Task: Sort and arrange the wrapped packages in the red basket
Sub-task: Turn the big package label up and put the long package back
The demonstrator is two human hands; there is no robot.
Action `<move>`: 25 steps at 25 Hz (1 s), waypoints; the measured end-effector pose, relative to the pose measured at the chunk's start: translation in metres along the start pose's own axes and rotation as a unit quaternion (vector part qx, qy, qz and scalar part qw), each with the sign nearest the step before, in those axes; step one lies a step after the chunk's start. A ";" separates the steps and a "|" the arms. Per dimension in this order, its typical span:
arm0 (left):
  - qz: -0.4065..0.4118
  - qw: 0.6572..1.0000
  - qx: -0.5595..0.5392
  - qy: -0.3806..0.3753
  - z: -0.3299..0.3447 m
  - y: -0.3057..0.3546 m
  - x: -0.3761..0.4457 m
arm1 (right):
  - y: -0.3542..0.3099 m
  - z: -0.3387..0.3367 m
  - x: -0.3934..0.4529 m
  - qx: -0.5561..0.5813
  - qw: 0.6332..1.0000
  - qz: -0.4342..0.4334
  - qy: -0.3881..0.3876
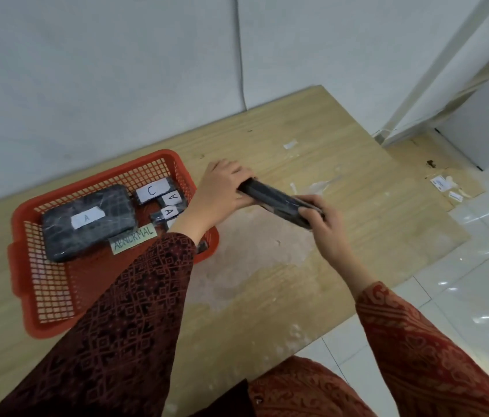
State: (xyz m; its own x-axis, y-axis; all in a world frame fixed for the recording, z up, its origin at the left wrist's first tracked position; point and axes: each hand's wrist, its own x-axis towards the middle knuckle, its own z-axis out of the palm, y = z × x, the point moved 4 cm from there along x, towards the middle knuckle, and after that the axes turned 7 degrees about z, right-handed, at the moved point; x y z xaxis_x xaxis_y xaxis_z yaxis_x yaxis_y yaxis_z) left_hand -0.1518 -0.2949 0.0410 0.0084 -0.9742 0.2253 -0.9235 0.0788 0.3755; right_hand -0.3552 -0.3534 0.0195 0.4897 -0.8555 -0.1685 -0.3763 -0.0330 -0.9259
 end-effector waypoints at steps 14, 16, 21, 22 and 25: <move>-0.294 0.928 -0.153 0.172 -0.116 -0.059 -0.174 | -0.095 0.132 0.014 0.080 0.973 -0.059 -0.210; -0.338 0.903 -0.144 0.223 -0.112 -0.065 -0.209 | -0.090 0.157 0.011 0.104 0.969 -0.029 -0.221; -0.433 0.853 -0.142 0.253 -0.080 -0.073 -0.268 | -0.062 0.225 0.005 0.017 0.970 0.090 -0.226; -0.437 0.856 -0.152 0.231 -0.072 -0.076 -0.275 | -0.057 0.234 0.005 -0.023 0.973 0.095 -0.210; -0.436 0.877 -0.150 0.133 -0.057 -0.091 -0.291 | -0.048 0.251 0.004 -0.125 0.974 0.078 -0.173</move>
State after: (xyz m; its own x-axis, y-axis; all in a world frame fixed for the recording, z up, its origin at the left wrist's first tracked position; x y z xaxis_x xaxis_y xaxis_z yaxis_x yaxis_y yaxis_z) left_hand -0.0486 -0.0062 -0.0077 0.7876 -0.6110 -0.0790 -0.3789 -0.5815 0.7199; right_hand -0.1376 -0.2251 -0.0214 0.6309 -0.6362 -0.4441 -0.6260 -0.0793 -0.7758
